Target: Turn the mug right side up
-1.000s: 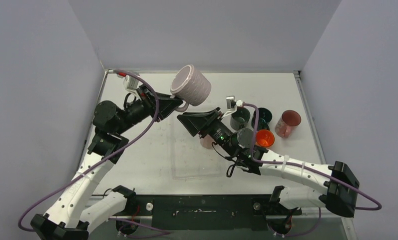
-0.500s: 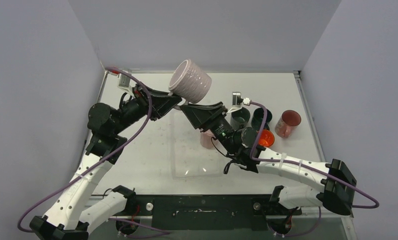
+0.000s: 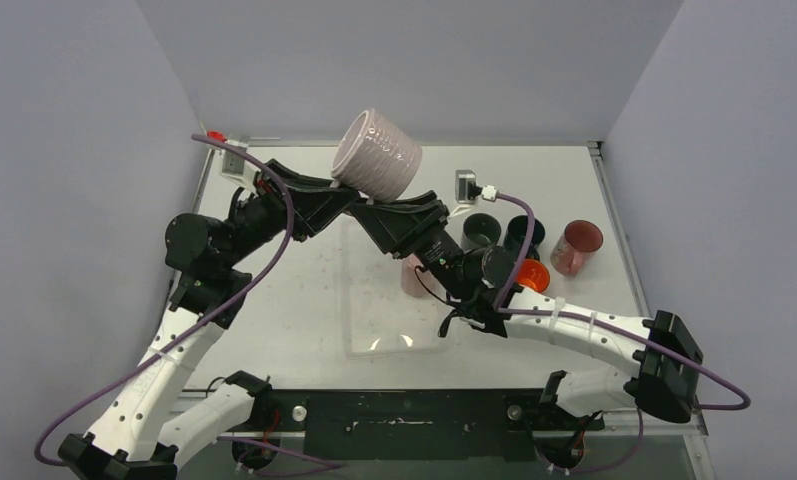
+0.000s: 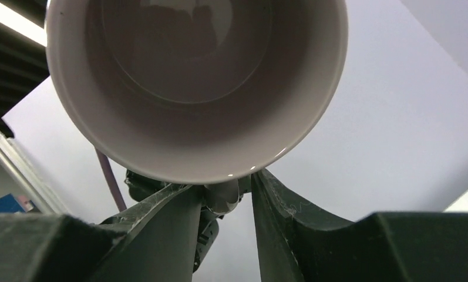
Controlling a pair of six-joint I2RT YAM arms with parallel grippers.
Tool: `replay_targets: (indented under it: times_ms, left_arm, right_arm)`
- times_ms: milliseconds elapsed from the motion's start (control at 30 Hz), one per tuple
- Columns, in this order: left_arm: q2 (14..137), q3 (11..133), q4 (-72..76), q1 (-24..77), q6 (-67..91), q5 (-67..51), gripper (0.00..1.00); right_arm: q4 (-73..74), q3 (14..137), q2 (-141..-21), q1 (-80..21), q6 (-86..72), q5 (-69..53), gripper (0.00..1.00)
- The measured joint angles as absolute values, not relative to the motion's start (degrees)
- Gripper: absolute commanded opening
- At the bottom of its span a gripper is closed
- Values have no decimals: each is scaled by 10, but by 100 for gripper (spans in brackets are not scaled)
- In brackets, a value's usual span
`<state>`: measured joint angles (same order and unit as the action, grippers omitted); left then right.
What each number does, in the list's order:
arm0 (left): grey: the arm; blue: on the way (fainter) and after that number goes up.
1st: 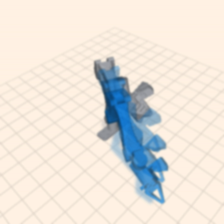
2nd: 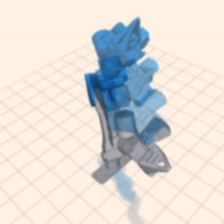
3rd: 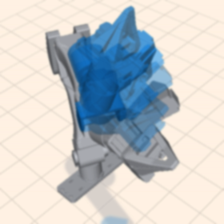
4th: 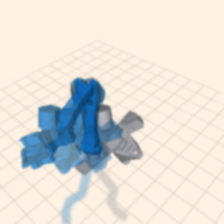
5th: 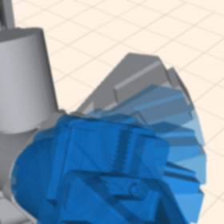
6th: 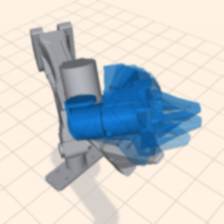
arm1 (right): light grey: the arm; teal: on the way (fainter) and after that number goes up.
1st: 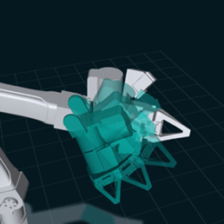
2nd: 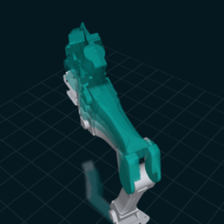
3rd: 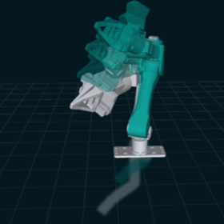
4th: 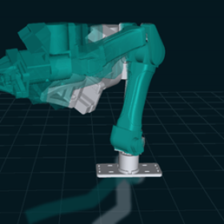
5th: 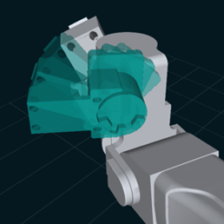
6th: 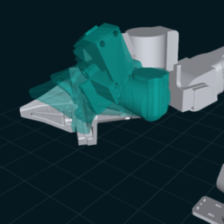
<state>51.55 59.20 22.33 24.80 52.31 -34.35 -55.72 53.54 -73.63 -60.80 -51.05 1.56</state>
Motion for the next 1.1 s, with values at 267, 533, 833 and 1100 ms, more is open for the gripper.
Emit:
replay_targets:
  times_ms: [267, 533, 833, 1100]
  left_arm:
    - [515, 592, 276, 246, 552, -360, 0]
    - [515, 592, 294, 247, 572, -382, 0]
    - [515, 587, 295, 247, 584, -380, 0]
    - [488, 514, 324, 247, 594, -366, 18]
  right_arm:
    - [-608, 554, -758, -602, -507, -59, 27]
    - [-616, 558, -757, -585, -478, -113, 23]
    - [-602, 560, -748, -574, -456, -144, 5]
    - [-521, 538, -714, -575, -407, -154, 5]
